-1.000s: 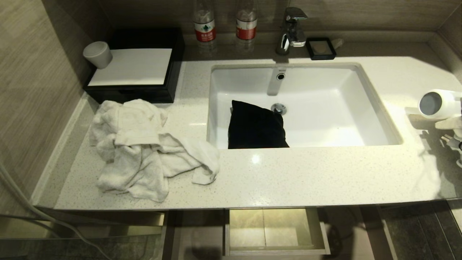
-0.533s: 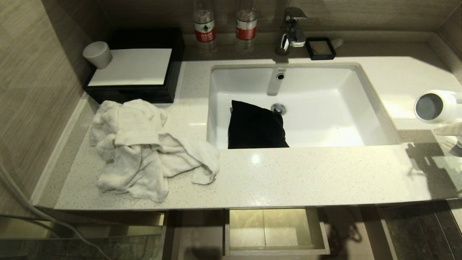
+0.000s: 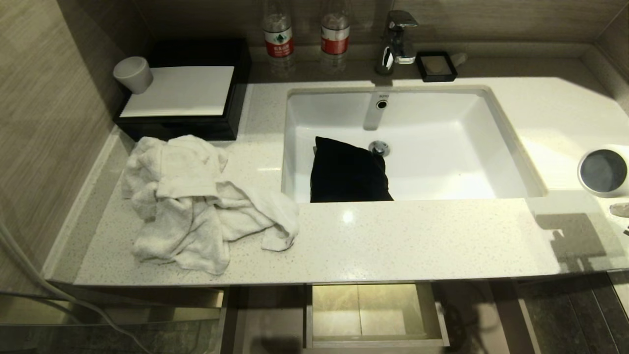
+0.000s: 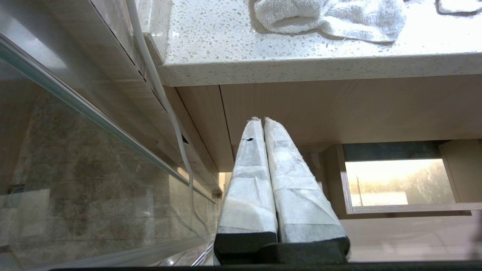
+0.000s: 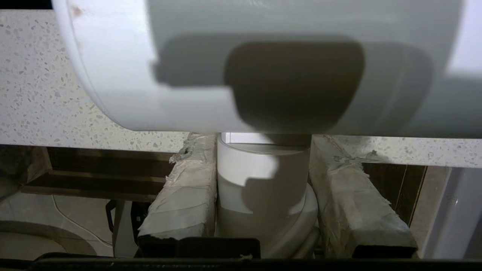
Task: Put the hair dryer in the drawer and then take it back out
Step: Put it into the drawer
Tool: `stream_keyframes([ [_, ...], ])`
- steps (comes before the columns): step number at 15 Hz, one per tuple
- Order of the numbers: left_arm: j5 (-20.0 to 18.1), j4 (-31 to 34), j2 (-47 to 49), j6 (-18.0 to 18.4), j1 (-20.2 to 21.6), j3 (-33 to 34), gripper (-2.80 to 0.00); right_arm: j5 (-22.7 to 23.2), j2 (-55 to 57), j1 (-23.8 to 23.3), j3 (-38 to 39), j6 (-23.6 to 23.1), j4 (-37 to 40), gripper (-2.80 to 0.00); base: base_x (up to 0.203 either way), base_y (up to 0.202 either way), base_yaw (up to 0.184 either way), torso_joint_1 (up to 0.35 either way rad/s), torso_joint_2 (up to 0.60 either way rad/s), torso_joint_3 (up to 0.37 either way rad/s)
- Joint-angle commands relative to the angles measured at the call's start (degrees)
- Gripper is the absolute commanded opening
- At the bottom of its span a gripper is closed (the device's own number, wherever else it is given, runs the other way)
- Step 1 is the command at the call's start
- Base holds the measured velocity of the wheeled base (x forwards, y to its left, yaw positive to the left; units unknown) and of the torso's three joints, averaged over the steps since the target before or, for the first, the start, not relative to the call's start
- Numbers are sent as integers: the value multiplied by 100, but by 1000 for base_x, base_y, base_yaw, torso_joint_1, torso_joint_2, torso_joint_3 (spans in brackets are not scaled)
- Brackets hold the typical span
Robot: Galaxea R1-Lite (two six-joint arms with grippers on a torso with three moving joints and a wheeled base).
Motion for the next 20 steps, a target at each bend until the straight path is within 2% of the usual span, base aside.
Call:
stream_keyframes([
  [1,0,-1,0,1,0,9,-280,16,-513,6,274,-16,16,-280,0,0,0,0,0,0],
  [7,0,-1,0,1,0,1,-280,-3,-1044,7,842,-246,14,-280,0,0,0,0,0,0],
  [16,0,-1,0,1,0,9,-280,-89,-1385,-1,1013,-238,79,-280,0,0,0,0,4,4],
  [20,0,-1,-3,1,0,9,-280,-81,-1445,-1,1069,-238,54,-280,0,0,0,-119,330,202],
])
